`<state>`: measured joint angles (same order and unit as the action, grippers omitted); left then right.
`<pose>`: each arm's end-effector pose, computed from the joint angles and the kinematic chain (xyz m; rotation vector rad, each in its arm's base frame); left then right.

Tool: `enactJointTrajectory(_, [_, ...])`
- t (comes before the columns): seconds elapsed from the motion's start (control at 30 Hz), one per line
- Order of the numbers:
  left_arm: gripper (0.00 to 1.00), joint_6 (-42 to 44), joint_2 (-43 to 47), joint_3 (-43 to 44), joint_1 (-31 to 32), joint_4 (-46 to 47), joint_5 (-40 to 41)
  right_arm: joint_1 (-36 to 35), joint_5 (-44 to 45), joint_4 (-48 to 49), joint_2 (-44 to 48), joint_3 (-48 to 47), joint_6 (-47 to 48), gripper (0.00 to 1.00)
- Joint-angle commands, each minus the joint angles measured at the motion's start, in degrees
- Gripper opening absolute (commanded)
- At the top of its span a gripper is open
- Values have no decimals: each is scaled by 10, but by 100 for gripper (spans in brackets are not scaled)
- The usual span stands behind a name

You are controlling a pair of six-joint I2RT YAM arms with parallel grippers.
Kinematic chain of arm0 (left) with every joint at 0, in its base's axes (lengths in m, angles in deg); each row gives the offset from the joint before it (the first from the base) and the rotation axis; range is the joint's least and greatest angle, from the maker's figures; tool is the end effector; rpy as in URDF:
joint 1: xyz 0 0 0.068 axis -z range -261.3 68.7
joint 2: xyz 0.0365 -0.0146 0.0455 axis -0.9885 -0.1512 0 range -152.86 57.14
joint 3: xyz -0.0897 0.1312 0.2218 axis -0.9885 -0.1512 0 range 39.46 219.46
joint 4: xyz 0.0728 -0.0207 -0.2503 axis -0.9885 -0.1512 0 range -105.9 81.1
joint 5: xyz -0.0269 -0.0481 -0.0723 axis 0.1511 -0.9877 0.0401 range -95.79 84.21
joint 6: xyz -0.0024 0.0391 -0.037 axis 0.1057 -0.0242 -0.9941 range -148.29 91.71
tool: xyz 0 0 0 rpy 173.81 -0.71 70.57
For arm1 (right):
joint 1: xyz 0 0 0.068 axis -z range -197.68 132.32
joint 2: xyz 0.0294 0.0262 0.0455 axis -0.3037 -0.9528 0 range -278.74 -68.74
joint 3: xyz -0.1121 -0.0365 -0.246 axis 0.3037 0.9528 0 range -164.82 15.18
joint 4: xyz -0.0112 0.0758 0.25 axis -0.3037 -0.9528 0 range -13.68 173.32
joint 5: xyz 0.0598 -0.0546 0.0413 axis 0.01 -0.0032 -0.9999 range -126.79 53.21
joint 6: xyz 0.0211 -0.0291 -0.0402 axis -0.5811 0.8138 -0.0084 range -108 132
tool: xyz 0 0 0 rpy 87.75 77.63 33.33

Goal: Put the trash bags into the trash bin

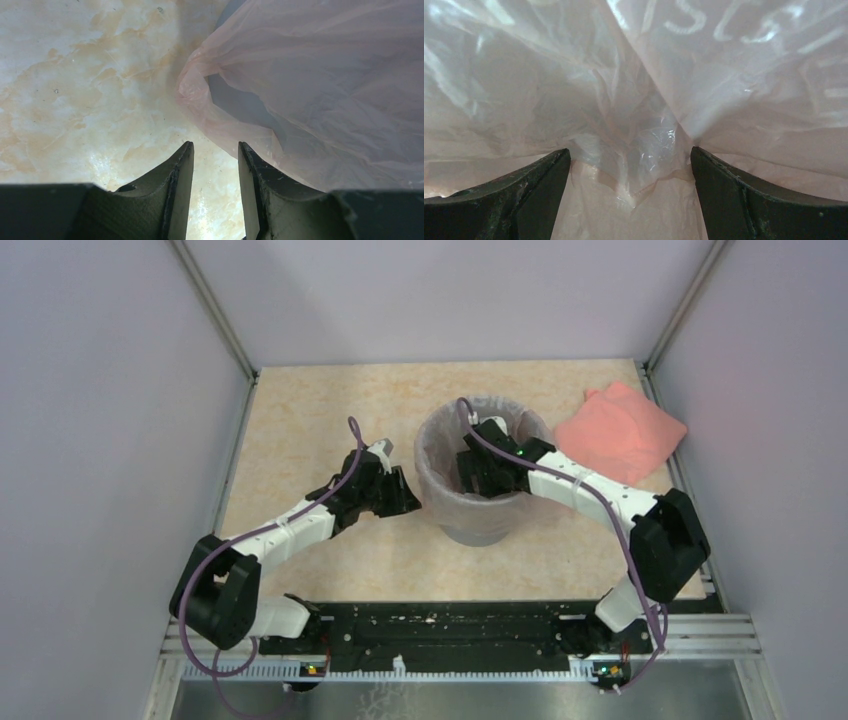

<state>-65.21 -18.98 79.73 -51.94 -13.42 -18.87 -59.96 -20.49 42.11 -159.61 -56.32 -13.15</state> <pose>0.2341 -0.1410 0.2047 -0.0314 2.4058 -0.8380 0.2496 0.2135 0.2586 -0.2861 2.5462 0.0681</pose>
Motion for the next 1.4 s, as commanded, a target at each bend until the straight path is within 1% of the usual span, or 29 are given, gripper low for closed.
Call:
enactJointTrajectory(0.0, [44,7,12,4,3,16,-6,8,-13,38,-12,10,-4,89])
enactJointTrajectory(0.6, [44,8,10,5,3,15,-15,10,32,112,-54,35,-3,88])
enactJointTrajectory(0.9, [44,9,9,14,3,9,-18,12,64,110,-71,44,-10,88])
enactJointTrajectory(1.37, [44,14,7,26,2,-1,-22,12,95,136,-96,56,-3,87])
